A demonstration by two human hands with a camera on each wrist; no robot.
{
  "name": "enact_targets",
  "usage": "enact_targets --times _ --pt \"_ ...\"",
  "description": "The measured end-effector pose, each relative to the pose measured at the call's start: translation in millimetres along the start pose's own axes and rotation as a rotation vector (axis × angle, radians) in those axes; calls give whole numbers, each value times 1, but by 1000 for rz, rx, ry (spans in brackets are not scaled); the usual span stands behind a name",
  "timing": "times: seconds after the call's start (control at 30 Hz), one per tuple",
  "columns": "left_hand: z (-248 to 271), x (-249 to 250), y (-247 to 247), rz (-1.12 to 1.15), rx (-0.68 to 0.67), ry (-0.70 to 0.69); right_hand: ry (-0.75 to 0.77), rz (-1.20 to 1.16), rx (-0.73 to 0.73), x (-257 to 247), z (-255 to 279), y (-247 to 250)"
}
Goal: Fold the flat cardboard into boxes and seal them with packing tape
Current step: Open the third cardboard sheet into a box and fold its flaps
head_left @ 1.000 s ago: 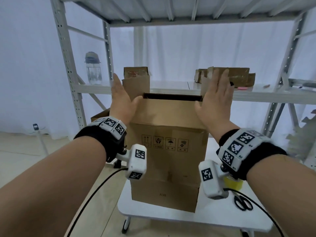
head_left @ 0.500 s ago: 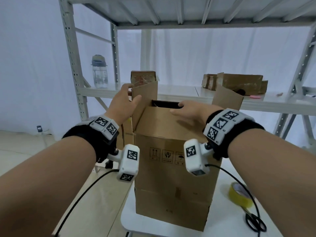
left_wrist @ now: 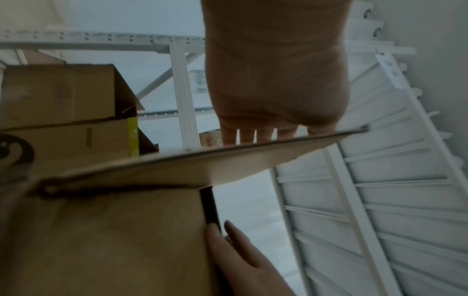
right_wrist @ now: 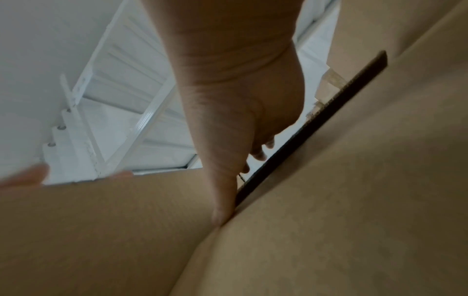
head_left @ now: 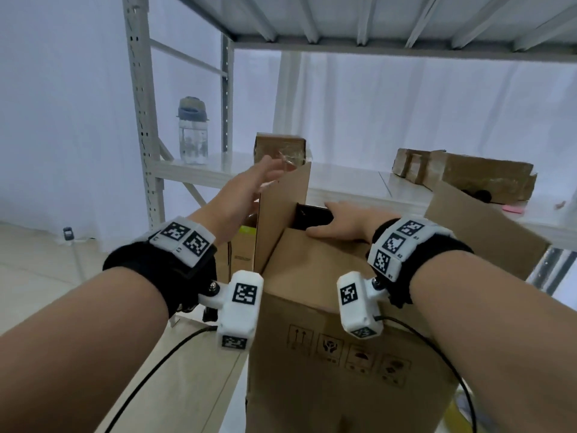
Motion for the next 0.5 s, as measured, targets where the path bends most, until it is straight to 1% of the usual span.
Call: enact_targets --times 0.07,0.13,0.2,0.33,0.4,0.5 --pt "0 -12 -9 -31 -110 33 -11 -95 -47 4 -2 -5" --pt "0 -22 -16 -43 -147 61 -39 -131 -91 8 1 -10" --pt "-2 -28 -18 -25 -136 68 -64 -119 -91 9 3 -11" --pt "7 -36 -19 -44 -68 78 -94 -65 -87 12 3 -15" --pt "14 -42 -22 -83 -80 79 -86 -19 -91 11 5 -19" --pt "26 -52 -23 -142 -114 112 -86 40 -138 12 10 -29"
Point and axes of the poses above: each hand's wrist, its own z-axis away from the middle knuckle, its own y-axis out of the back of the hand, x = y × z, the point moved 7 cm from there along -z, towards the middle knuckle, and after that the axes turned 15 degrees about -z, right-handed, at the moved point
